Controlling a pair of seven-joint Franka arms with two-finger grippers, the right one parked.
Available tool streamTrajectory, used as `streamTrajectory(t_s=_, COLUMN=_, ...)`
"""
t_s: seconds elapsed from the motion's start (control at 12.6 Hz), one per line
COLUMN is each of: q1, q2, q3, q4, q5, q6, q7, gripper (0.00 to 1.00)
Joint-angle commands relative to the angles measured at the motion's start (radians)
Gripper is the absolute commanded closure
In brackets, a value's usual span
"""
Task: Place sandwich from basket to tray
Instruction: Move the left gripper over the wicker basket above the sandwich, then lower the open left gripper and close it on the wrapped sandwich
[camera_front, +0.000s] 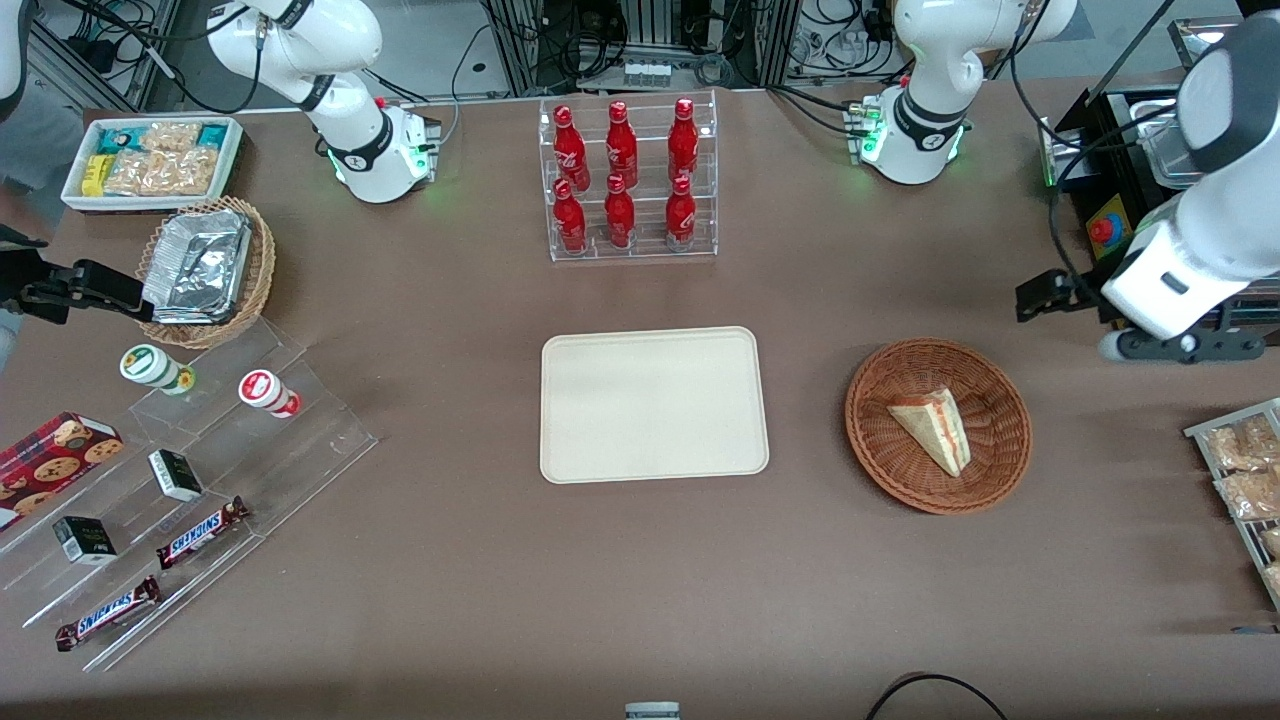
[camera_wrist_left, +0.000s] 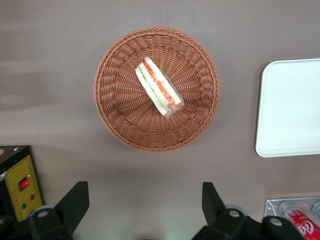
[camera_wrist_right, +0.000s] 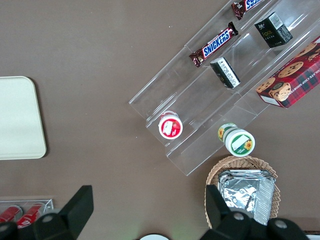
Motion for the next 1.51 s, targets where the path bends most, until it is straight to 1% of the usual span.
streamTrajectory(t_s=0.0, q1=0.006, q2=-0.025, q3=-0.010, q4=-0.131, q5=0.013, q6=0.123, q7=0.007, gripper=0.00)
streamTrajectory(t_s=0.4, q1=0.003, q2=-0.057, q3=-0.010, q4=-0.389, q5=0.013, q6=0.451, q7=-0.028, gripper=0.00)
streamTrajectory(t_s=0.56, q1=0.003, q2=-0.049, q3=-0.011, q4=-0.460, q5=0.013, q6=0.565, q7=-0.062, gripper=0.00)
streamTrajectory(t_s=0.64, q1=0.000, q2=-0.034, q3=-0.011, q4=-0.460, q5=0.013, q6=0.582, q7=-0.092, gripper=0.00)
streamTrajectory(t_s=0.8, q1=-0.005, q2=-0.020, q3=-0.018, q4=-0.456, q5=0.013, q6=0.585, q7=-0.203, gripper=0.00)
streamTrajectory(t_s=0.96, q1=-0.028, q2=-0.005, q3=-0.019, q4=-0.459, q5=0.015, q6=0.623, q7=-0.322, gripper=0.00)
streamTrajectory(t_s=1.19, q1=-0.048, q2=0.027, q3=-0.019, q4=-0.457, q5=0.017, q6=0.653, q7=-0.599, gripper=0.00)
streamTrajectory(t_s=1.43, q1=-0.054, q2=0.067, q3=-0.019, q4=-0.454, q5=0.015, q6=0.680, q7=-0.772, gripper=0.00)
